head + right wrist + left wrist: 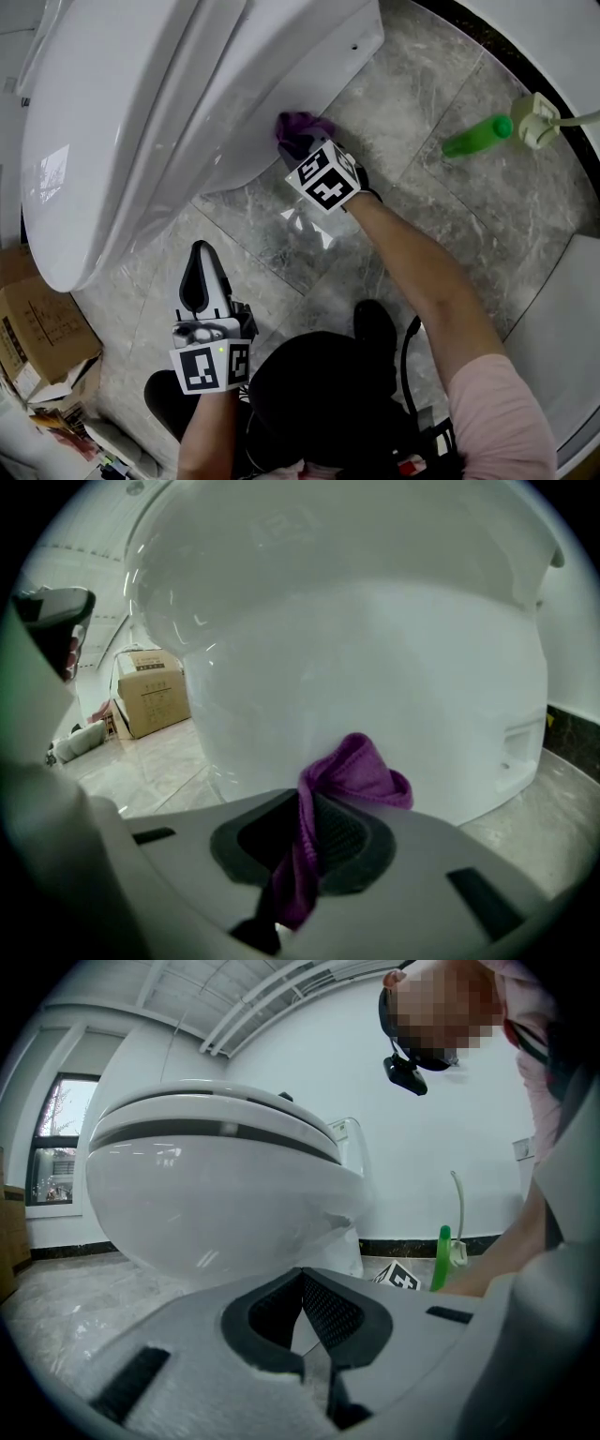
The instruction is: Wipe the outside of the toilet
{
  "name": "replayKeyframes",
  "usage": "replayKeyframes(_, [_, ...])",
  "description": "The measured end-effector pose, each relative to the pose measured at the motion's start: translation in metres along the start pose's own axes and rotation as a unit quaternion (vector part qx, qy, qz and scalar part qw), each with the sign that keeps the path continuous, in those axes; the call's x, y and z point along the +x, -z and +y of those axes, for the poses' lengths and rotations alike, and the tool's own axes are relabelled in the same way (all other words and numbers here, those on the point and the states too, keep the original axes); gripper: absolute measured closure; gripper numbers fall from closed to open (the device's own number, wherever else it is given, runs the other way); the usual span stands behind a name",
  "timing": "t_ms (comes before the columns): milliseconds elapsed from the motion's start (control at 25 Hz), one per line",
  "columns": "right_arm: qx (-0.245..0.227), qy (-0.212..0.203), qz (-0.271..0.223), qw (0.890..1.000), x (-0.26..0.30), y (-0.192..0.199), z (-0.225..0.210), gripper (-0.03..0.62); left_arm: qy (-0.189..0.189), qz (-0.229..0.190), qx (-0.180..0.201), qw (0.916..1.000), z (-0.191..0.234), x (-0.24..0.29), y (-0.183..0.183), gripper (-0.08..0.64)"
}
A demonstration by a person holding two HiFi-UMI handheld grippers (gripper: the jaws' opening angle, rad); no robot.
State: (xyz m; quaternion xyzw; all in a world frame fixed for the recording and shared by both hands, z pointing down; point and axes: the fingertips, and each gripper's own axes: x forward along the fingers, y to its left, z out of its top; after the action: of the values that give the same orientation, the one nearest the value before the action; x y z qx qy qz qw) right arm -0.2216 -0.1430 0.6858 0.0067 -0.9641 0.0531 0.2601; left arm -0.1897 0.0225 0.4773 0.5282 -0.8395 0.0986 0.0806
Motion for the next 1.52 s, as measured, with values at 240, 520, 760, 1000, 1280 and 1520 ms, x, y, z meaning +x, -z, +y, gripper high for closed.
replayKeyframes(240, [-0.006, -0.019, 0.005, 1.0, 0.007, 0.0, 0.024, 0.537, 0.001, -0.003, 0.0, 1.0, 0.007, -0.006, 0.001, 0.552])
replayKeyframes(520, [-0.019, -0.046, 0.014, 0.999, 0.018, 0.003, 0.061, 0.537, -0.004, -0.006, -0.005, 1.0, 0.019, -0.016, 0.002, 0.552])
replayKeyframes(760, [-0.022, -0.068, 0.018, 0.997, 0.033, 0.002, 0.098, 0.537, -0.025, -0.009, -0.004, 0.9996, 0.043, -0.037, 0.008, 0.552])
replayKeyframes(1000, [-0.033, -0.128, 0.033, 0.991, 0.052, 0.001, 0.159, 0.537, -0.05, -0.001, -0.009, 0.9987, 0.068, -0.063, 0.014, 0.552])
replayKeyframes(1280, [-0.051, -0.273, -0.005, 0.961, 0.046, -0.034, 0.27, 0.535, -0.074, -0.006, -0.015, 0.9971, 0.096, -0.09, 0.013, 0.552])
replayKeyframes(1520, [-0.046, -0.329, -0.059, 0.941, -0.021, -0.069, 0.305, 0.534, -0.028, -0.041, 0.008, 0.9987, 0.077, -0.097, -0.024, 0.552])
